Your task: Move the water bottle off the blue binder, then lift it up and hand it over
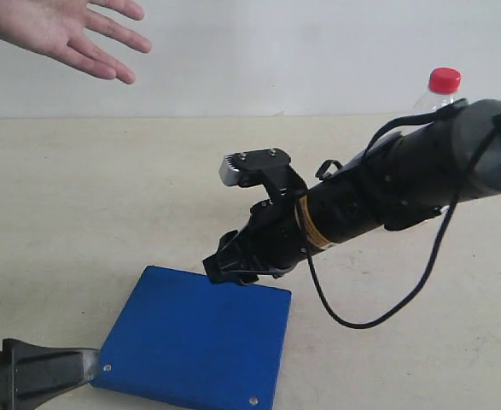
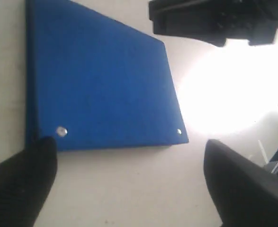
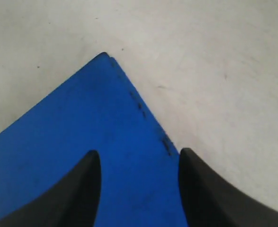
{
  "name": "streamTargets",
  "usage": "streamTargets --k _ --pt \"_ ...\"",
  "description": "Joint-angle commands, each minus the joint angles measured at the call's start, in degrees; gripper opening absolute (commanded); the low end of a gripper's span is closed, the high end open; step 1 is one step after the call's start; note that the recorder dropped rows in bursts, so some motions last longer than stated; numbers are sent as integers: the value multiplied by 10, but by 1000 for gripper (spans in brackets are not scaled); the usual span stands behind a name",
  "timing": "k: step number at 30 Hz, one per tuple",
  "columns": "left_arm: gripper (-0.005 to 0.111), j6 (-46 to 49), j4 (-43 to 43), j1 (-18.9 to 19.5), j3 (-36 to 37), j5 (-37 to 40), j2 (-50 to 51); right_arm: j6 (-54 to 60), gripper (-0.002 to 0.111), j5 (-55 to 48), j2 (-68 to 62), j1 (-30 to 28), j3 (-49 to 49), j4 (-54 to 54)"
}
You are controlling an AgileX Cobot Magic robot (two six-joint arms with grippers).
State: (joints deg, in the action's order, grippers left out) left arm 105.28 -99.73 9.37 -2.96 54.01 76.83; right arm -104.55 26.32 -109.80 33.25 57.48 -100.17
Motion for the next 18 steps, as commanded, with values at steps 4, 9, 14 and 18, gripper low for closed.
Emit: streamTargets --k 4,9,14,18 --pt "79 -45 -2 1 30 -47 -3 -33 46 -23 -41 -1 38 2" --pt "79 -54 -2 1 30 -48 -3 -55 44 -64 -41 -8 38 2" --pt "78 -75 -2 1 27 -106 -3 -74 19 -33 -47 -30 36 2" --pt "69 -125 -2 1 -6 -124 -3 -74 0 -12 -68 -43 36 2"
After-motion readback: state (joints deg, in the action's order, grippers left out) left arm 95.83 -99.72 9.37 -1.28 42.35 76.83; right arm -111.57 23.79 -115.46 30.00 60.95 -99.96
